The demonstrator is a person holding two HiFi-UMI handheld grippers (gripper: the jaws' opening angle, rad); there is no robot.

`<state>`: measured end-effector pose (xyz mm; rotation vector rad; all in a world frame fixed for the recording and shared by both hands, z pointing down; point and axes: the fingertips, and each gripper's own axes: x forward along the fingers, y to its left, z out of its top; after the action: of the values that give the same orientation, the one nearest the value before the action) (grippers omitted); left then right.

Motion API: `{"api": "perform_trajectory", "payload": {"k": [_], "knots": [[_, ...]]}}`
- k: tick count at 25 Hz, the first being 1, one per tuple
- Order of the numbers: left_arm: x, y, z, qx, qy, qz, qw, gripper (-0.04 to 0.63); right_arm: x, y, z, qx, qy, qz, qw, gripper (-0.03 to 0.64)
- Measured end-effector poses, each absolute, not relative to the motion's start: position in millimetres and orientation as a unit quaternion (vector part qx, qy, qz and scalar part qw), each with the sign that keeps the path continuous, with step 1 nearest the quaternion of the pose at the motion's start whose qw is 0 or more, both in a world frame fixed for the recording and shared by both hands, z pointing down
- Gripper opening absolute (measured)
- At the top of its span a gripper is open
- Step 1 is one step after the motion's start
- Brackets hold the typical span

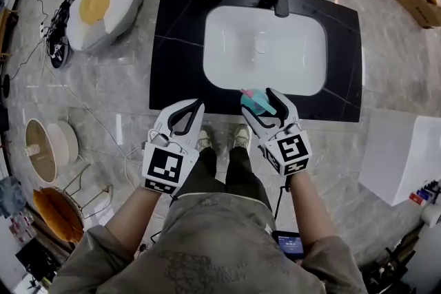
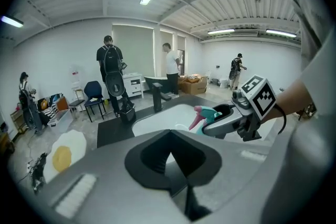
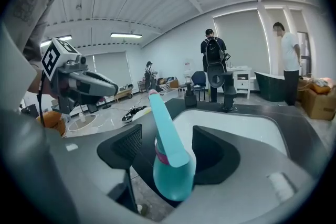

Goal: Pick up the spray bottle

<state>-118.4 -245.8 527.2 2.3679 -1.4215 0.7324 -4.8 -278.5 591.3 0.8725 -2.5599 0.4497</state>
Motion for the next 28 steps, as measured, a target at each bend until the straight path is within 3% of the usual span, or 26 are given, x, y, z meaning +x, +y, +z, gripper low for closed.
{"api": "perform_trajectory", "payload": {"k": [8,14,28], "knots": [[-129,-242,541,0.809,-0.502,0.261,0.160,0.000,-9,-287,610,0.310,-0.915,0.145,0.212,0.310],[-135,-242,539,0.805,-0.510,0.261,0.156,0.000,-11,-290,605,0.315,-0.916,0.124,0.216,0.175],[-149,-250,483,0.807,-0.538,0.218,0.112,0.000,-8,-301,496,0.332,-0.924,0.075,0.174,0.163]]}}
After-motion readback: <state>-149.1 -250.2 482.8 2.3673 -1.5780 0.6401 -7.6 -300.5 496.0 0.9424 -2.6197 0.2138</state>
